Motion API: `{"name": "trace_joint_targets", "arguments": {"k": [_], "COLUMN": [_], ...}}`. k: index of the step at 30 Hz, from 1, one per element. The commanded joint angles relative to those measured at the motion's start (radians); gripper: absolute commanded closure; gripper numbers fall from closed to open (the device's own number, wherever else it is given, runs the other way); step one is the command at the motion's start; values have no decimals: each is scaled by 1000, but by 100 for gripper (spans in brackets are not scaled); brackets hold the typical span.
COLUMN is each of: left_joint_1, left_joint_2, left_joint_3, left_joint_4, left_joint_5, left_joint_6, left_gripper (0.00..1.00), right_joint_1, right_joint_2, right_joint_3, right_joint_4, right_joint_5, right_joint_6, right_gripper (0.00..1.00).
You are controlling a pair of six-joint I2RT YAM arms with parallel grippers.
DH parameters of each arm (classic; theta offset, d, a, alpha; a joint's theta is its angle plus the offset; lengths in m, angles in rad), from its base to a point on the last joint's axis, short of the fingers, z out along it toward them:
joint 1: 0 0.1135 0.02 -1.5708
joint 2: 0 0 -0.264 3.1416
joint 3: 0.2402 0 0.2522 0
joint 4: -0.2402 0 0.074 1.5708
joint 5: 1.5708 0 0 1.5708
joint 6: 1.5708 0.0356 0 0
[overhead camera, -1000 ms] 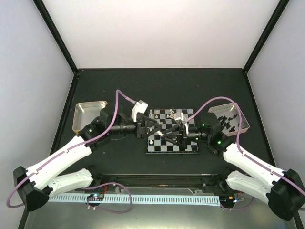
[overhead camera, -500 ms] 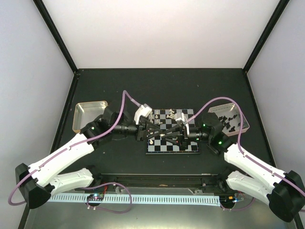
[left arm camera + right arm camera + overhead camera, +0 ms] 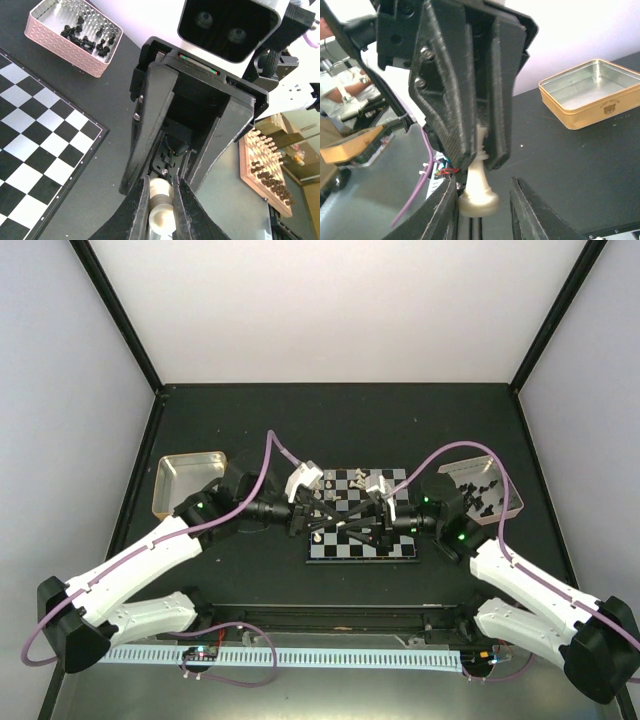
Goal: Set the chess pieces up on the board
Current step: Place the chess piece on the chessboard.
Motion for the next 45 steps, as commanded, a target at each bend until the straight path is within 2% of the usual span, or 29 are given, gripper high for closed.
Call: {"name": "trace_joint_targets", "arguments": {"k": [1, 2, 3, 7, 11, 15, 18, 21, 27, 34, 45], "left_joint_1": [4, 5, 5, 6, 6, 6, 7, 9, 12, 14, 15], "left_joint_2": [1, -1, -3, -14, 3, 99, 205, 334, 458, 533, 563], "left_joint_3": [50, 53, 54, 38, 14, 26, 63, 113, 115, 95, 52], "left_joint_4": [-43, -56, -66, -105, -120, -113, -123, -154, -90, -41, 60], "left_joint_5": [-35, -87, -136, -393, -636, -750, -782, -805, -819, -849, -852], "left_joint_6": [43, 49, 53, 66, 72, 65, 43, 34, 0, -42, -52], "left_gripper": [98, 98, 98, 99, 98, 98, 98, 98, 98, 98, 98], "right_joint_1": [0, -1, -1, 0, -1, -1, 0, 0, -1, 0, 0], "right_joint_2": [1, 0, -4, -42, -101, -129, -114, -100, -82, -67, -16], "right_joint_3": [34, 34, 30, -13, -70, -120, -152, -158, -188, -203, -193], "right_joint_4": [-45, -62, -67, -60, -63, -39, -19, -39, -37, -43, -40], "right_joint_5": [60, 91, 112, 227, 419, 684, 782, 829, 827, 839, 816], "right_joint_6": [4, 15, 23, 69, 137, 308, 416, 454, 497, 514, 529], "right_gripper": [59, 48, 41, 27, 23, 21, 21, 21, 21, 21, 21]}}
